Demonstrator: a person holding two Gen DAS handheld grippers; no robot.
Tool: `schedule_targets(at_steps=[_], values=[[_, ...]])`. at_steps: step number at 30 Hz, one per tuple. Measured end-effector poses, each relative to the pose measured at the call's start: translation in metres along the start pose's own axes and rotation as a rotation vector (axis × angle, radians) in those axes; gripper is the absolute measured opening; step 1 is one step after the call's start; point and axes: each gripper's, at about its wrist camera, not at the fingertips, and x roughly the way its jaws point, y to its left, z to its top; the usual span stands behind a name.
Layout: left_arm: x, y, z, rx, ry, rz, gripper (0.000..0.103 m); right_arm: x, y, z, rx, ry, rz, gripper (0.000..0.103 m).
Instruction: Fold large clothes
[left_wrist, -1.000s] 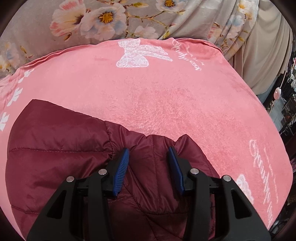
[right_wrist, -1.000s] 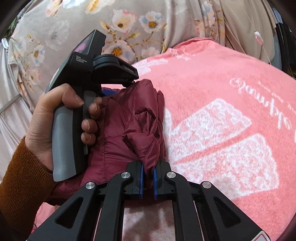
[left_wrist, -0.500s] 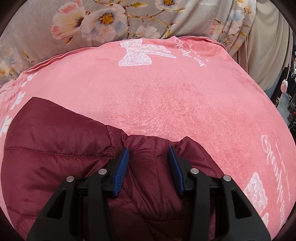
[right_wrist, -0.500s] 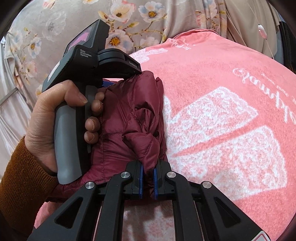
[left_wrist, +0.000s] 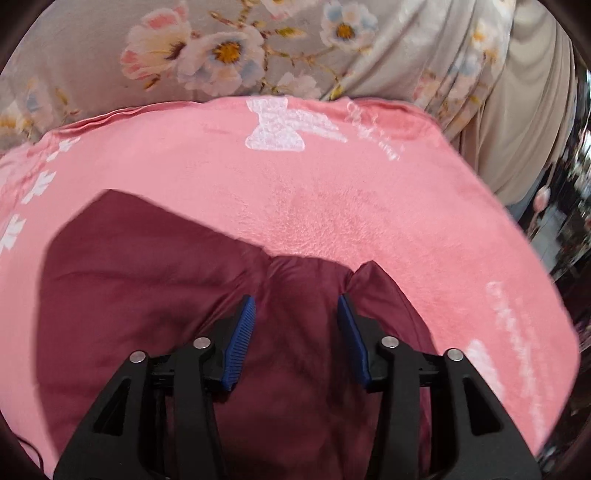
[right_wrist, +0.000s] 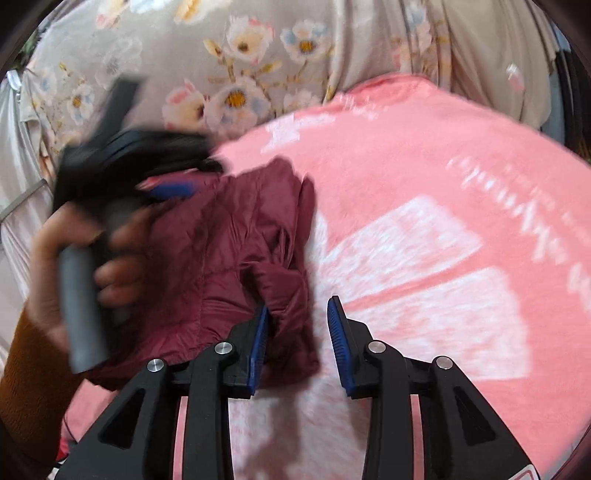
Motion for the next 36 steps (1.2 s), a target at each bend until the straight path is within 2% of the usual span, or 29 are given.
schedule_targets(at_steps=[1, 3, 6, 7, 11, 16, 17, 18, 19, 20, 21, 23, 25, 27, 31, 36], values=[[-0.020, 0.011, -0.002, -0.013, -0.017, 0.008, 0.059, -0.008, 0.002, 0.005, -0.018, -0.020, -0.008, 0.033], [-0.049, 0.030, -0.008, -0.038, -0.031, 0.031, 0.061, -0.017, 0.007, 0.016, -0.057, -0.041, -0.008, 0.033], [-0.082, 0.070, -0.030, -0.119, -0.009, 0.056, 0.061, -0.013, 0.013, 0.033, -0.103, -0.043, 0.014, 0.035], [-0.091, 0.084, -0.043, -0.161, 0.006, 0.044, 0.063, -0.005, 0.016, 0.036, -0.111, -0.024, 0.023, 0.039], [-0.102, 0.122, -0.086, -0.320, 0.084, -0.038, 0.065, 0.019, 0.024, 0.039, -0.106, 0.034, 0.062, 0.041], [-0.098, 0.131, -0.122, -0.408, 0.147, -0.137, 0.076, 0.046, 0.018, 0.033, -0.084, 0.076, 0.001, 0.042], [-0.094, 0.131, -0.124, -0.418, 0.157, -0.158, 0.076, 0.052, 0.015, 0.032, -0.063, 0.093, 0.006, 0.039], [-0.092, 0.130, -0.126, -0.426, 0.165, -0.177, 0.076, 0.056, 0.012, 0.031, -0.036, 0.114, 0.031, 0.025], [-0.086, 0.129, -0.129, -0.437, 0.175, -0.214, 0.076, 0.057, 0.010, 0.031, -0.012, 0.117, 0.041, 0.016], [-0.082, 0.127, -0.130, -0.428, 0.167, -0.226, 0.076, 0.056, 0.007, 0.031, 0.009, 0.115, 0.050, 0.014], [-0.079, 0.125, -0.129, -0.418, 0.169, -0.229, 0.072, 0.053, 0.004, 0.032, 0.031, 0.111, 0.063, 0.009], [-0.079, 0.126, -0.124, -0.405, 0.175, -0.231, 0.062, 0.044, -0.003, 0.035, 0.097, 0.096, 0.116, 0.007], [-0.082, 0.126, -0.117, -0.383, 0.174, -0.239, 0.045, 0.035, -0.005, 0.033, 0.138, 0.094, 0.155, 0.006], [-0.088, 0.129, -0.108, -0.348, 0.165, -0.251, 0.038, 0.036, 0.003, 0.023, 0.102, 0.105, 0.103, 0.006], [-0.084, 0.129, -0.104, -0.306, 0.166, -0.210, 0.036, 0.055, 0.018, -0.002, 0.001, 0.148, -0.026, 0.007], [-0.072, 0.120, -0.116, -0.231, 0.166, -0.130, 0.037, 0.069, 0.040, -0.013, -0.151, 0.132, -0.133, 0.008]])
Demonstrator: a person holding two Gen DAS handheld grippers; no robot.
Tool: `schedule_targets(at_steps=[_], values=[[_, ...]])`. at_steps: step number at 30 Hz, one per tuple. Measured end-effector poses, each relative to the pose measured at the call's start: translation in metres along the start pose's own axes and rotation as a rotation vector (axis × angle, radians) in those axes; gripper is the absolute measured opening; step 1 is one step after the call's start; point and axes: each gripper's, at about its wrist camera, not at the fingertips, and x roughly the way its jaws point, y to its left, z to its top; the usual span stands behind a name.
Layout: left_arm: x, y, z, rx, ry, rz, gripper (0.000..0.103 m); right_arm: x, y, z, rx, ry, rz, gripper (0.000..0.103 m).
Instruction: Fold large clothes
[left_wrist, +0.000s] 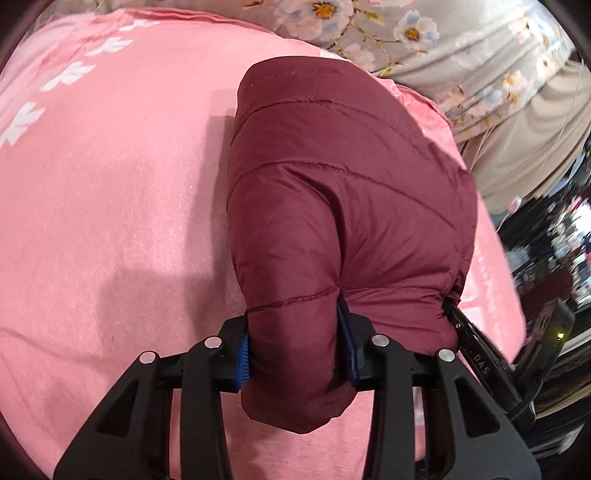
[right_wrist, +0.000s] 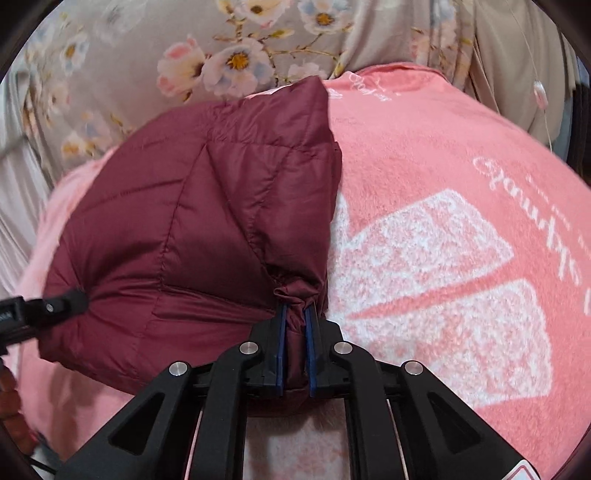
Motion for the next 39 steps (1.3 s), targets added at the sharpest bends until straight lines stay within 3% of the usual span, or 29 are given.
schedule_targets(at_steps=[4, 9, 14, 21, 24, 30, 39], values=[[0.000, -0.006, -0.002, 0.017, -0.014, 0.054, 0.039, -0.014, -0.001, 0.005, -0.017, -0.009, -0.027, 0.010], [-0.032, -0.018, 0.003, 0.019, -0.065, 0.054, 0.042, -0.064, -0.005, 0.017, 0.022, -0.135, 0.020, 0.012], [-0.048, -0.026, 0.010, 0.010, -0.106, 0.062, 0.043, -0.060, 0.014, 0.027, -0.032, -0.138, 0.031, 0.012], [-0.084, -0.020, 0.012, 0.035, -0.244, 0.238, 0.042, -0.035, 0.007, 0.029, 0.011, -0.092, 0.046, 0.011], [-0.075, -0.019, 0.025, 0.033, -0.249, 0.241, 0.042, -0.024, 0.013, 0.035, 0.003, -0.120, 0.038, 0.011], [-0.007, -0.038, 0.044, 0.058, -0.202, 0.280, 0.044, 0.015, 0.010, 0.040, -0.006, -0.072, -0.016, 0.008], [0.017, -0.044, 0.042, 0.100, -0.213, 0.335, 0.048, 0.047, 0.005, 0.027, 0.024, -0.025, -0.012, 0.010]])
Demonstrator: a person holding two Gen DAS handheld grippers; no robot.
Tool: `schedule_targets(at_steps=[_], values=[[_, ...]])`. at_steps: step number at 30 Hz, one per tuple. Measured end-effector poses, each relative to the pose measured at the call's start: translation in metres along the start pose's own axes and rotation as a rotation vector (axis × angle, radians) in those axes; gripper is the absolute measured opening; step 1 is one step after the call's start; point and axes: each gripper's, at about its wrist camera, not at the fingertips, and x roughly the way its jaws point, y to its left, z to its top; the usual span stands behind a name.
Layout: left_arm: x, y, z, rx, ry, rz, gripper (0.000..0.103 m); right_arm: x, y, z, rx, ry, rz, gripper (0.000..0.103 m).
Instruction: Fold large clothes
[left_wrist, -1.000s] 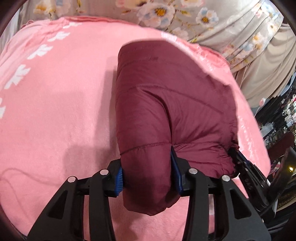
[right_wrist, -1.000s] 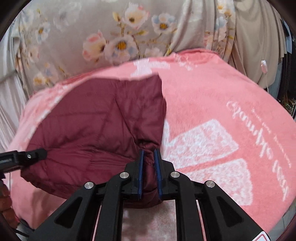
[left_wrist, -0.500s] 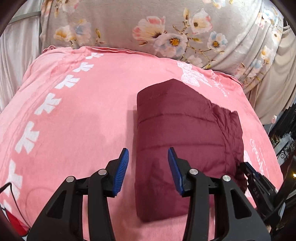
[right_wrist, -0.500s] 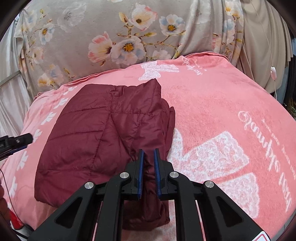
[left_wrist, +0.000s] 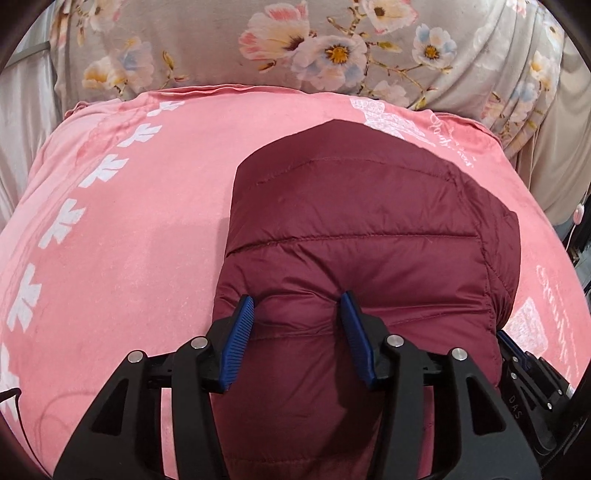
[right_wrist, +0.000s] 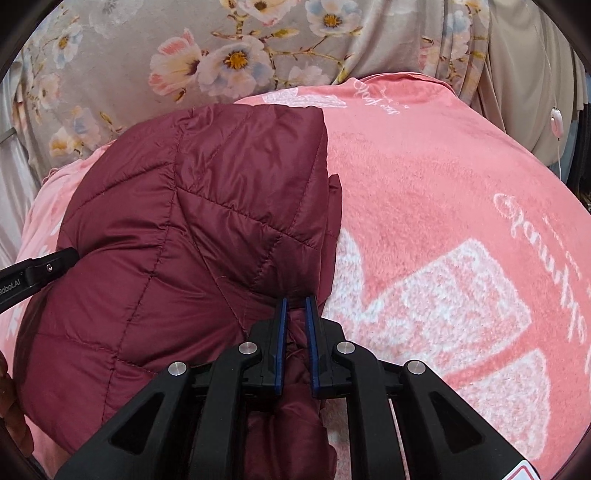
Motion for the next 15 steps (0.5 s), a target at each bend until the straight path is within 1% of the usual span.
schedule_targets(at_steps=[4, 8, 9, 10, 11, 12, 13, 14, 15], values=[[0.006, -0.003, -0.002, 0.013, -0.001, 0.017, 0.049, 0.004, -0.001, 0.000, 0.007, 0.013, 0.012, 0.013], [0.007, -0.006, -0.003, 0.029, 0.000, 0.039, 0.049, -0.008, 0.000, 0.006, 0.001, 0.021, -0.003, 0.014], [0.005, -0.004, -0.002, 0.020, 0.007, 0.030, 0.049, -0.014, -0.003, 0.008, 0.027, 0.017, 0.013, 0.020], [0.003, 0.002, 0.000, -0.003, 0.015, 0.008, 0.057, -0.020, -0.007, 0.008, 0.056, 0.011, 0.032, 0.034], [0.001, 0.010, 0.001, -0.038, 0.026, -0.031, 0.064, -0.026, -0.011, 0.008, 0.083, 0.003, 0.049, 0.043], [-0.003, 0.024, 0.002, -0.105, 0.040, -0.097, 0.080, -0.030, -0.015, 0.008, 0.106, -0.004, 0.065, 0.057], [-0.006, 0.036, 0.003, -0.168, 0.047, -0.146, 0.086, -0.033, -0.019, 0.008, 0.125, -0.003, 0.081, 0.060], [-0.006, 0.044, 0.002, -0.207, 0.052, -0.176, 0.086, -0.033, -0.023, 0.008, 0.141, 0.007, 0.107, 0.062], [-0.006, 0.058, 0.003, -0.258, 0.068, -0.218, 0.087, -0.030, -0.028, 0.008, 0.173, 0.032, 0.153, 0.067]])
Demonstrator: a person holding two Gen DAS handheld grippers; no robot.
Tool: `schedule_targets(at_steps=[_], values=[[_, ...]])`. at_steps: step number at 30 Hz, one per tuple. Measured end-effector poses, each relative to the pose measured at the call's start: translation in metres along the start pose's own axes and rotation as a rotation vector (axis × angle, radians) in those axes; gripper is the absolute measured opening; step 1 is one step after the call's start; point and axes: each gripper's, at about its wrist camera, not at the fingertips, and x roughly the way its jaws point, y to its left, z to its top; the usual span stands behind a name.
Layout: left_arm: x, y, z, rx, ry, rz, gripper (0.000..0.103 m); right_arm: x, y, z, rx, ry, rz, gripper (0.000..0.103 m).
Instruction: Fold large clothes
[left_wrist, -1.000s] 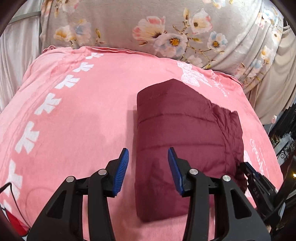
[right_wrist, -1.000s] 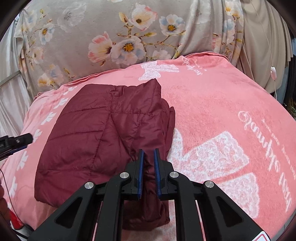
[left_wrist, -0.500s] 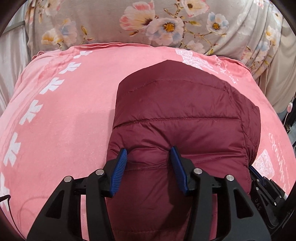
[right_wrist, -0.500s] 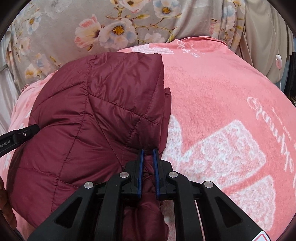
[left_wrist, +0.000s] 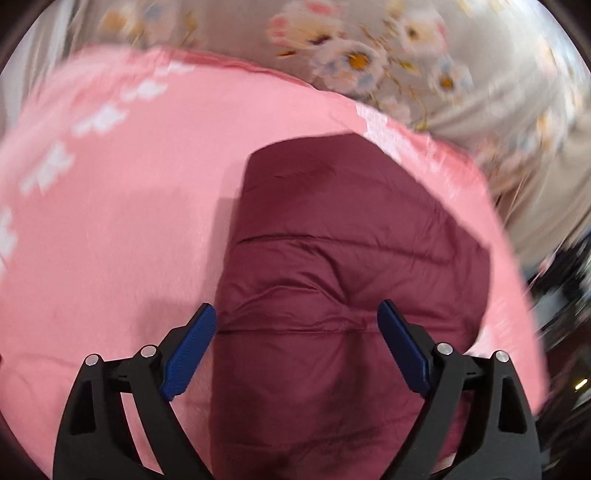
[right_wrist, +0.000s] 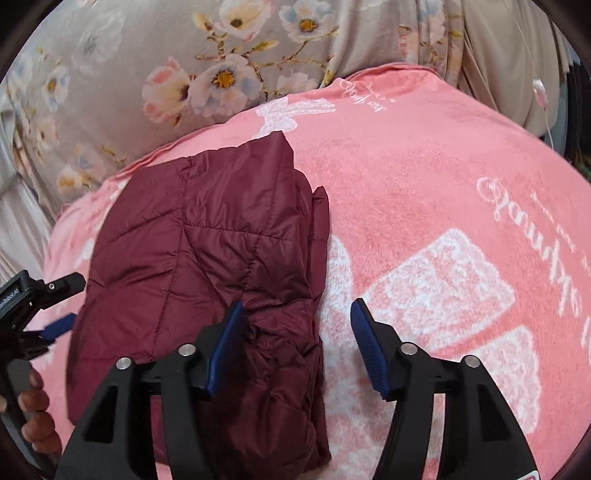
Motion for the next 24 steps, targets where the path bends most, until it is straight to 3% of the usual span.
schedule_targets(at_steps=[4, 10, 13, 15, 17, 19, 20, 22, 24], values=[[0.013, 0.027, 0.005, -0.092, 0.078, -0.064, 0.091, 0.018, -0.013, 0.003, 0.131, 0.094, 0.105, 0.071], [0.045, 0.038, -0.007, -0.190, 0.215, -0.178, 0.096, 0.042, -0.013, 0.000, 0.223, 0.154, 0.191, 0.078], [0.051, 0.031, -0.011, -0.193, 0.246, -0.234, 0.096, 0.048, -0.009, -0.001, 0.233, 0.147, 0.213, 0.081], [0.051, 0.021, -0.013, -0.164, 0.246, -0.232, 0.096, 0.051, -0.003, 0.001, 0.219, 0.148, 0.215, 0.079], [0.050, 0.012, -0.012, -0.129, 0.240, -0.213, 0.096, 0.052, 0.000, 0.002, 0.216, 0.151, 0.241, 0.065], [0.045, 0.005, -0.012, -0.106, 0.221, -0.185, 0.087, 0.049, 0.003, 0.005, 0.207, 0.136, 0.256, 0.040], [0.039, 0.001, -0.011, -0.083, 0.203, -0.172, 0.083, 0.045, 0.007, 0.007, 0.188, 0.123, 0.252, 0.034], [0.026, -0.010, -0.008, -0.015, 0.167, -0.150, 0.060, 0.032, 0.017, 0.012, 0.152, 0.086, 0.243, 0.023], [0.015, -0.019, -0.004, 0.042, 0.140, -0.145, 0.048, 0.014, 0.032, 0.018, 0.096, 0.039, 0.230, 0.019]])
